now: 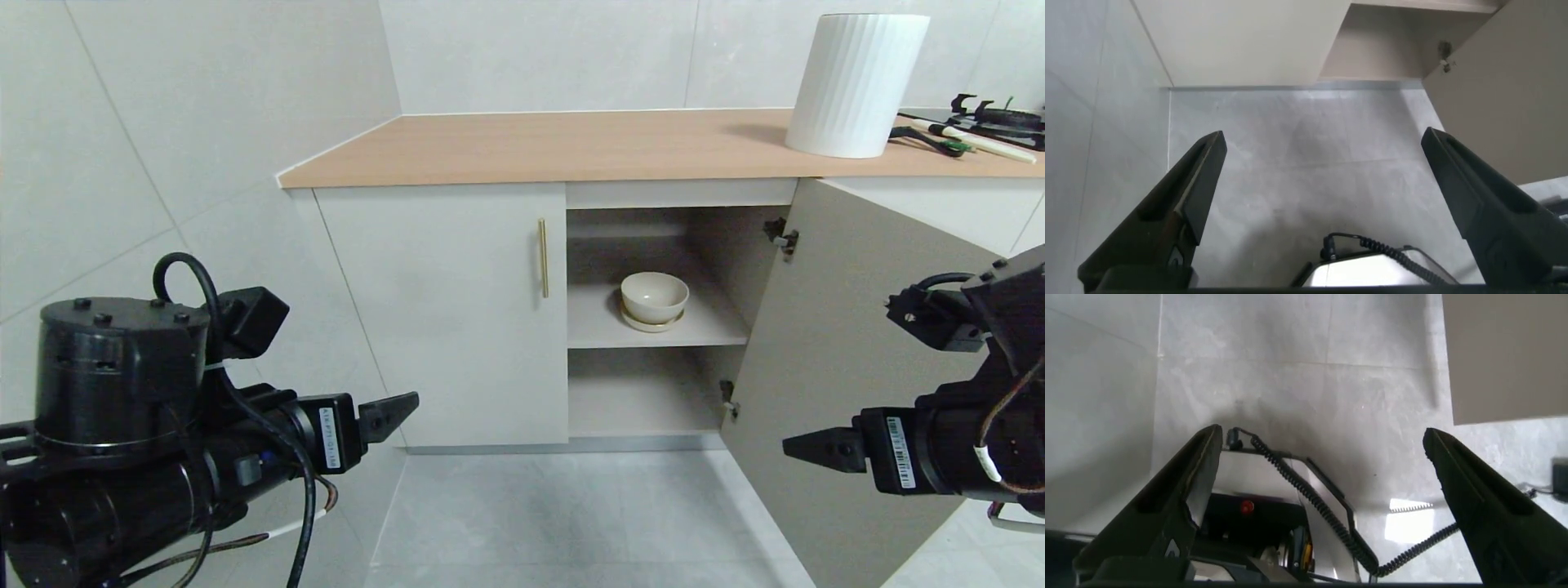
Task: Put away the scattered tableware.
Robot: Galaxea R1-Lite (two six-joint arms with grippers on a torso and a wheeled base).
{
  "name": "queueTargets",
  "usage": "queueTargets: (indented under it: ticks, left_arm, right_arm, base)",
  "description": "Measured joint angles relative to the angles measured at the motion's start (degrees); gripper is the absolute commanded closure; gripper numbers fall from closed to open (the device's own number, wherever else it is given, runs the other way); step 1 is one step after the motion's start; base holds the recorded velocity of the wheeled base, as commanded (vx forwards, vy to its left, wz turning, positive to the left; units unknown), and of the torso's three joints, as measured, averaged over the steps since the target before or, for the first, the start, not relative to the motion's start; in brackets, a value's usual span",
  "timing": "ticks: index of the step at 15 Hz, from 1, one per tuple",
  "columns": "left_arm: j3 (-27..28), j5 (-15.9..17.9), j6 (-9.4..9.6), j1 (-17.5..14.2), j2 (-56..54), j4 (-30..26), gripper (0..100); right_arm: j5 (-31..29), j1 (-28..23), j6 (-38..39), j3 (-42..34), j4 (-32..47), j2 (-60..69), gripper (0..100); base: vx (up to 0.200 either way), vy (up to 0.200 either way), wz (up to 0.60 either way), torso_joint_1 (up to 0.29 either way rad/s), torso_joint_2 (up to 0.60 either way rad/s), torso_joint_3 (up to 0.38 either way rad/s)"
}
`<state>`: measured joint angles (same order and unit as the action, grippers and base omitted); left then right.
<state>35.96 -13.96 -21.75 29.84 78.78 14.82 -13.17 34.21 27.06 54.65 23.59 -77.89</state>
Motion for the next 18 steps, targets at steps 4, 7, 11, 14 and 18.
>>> queueTargets:
  ticks: [4,7,11,14,18]
  left_arm:
    - [-0.20,0.02,0.11,0.04,0.05,0.00,0]
    - [-0.20,0.02,0.10,0.06,0.00,0.00,0]
    - [-0.27,0.00,0.07,0.04,-0.04,0.01,0]
    - [-0.29,0.02,0.07,0.00,-0.02,0.00,0]
    - [-0.29,0.02,0.02,0.11,-0.02,0.01,0]
  right_arm:
    - [-0.79,-0.12,-0.20,-0.60,0.35,-0.01,0]
    - [-2.86,-0.56,-0.29,-0.68,1.89,-0.76,0]
    - [-3.17,-3.86,-2.66,0.37,7.64,-2.51,0]
    - [-3.11,-4.63,-2.60,3.25,18.29,-2.23,0]
    - [-3.25,-12.08,-3.96,9.02,24.06,-0.41,0]
  base:
    - [0.000,-0.200,0.00,0.000,0.00,0.000]
    - [0.000,-0.200,0.00,0.002,0.00,0.002]
    - [0.000,-0.100,0.00,0.001,0.00,0.002]
    - [0.000,0.000,0.00,0.000,0.00,0.000]
    - [0.000,0.000,0.00,0.000,0.00,0.000]
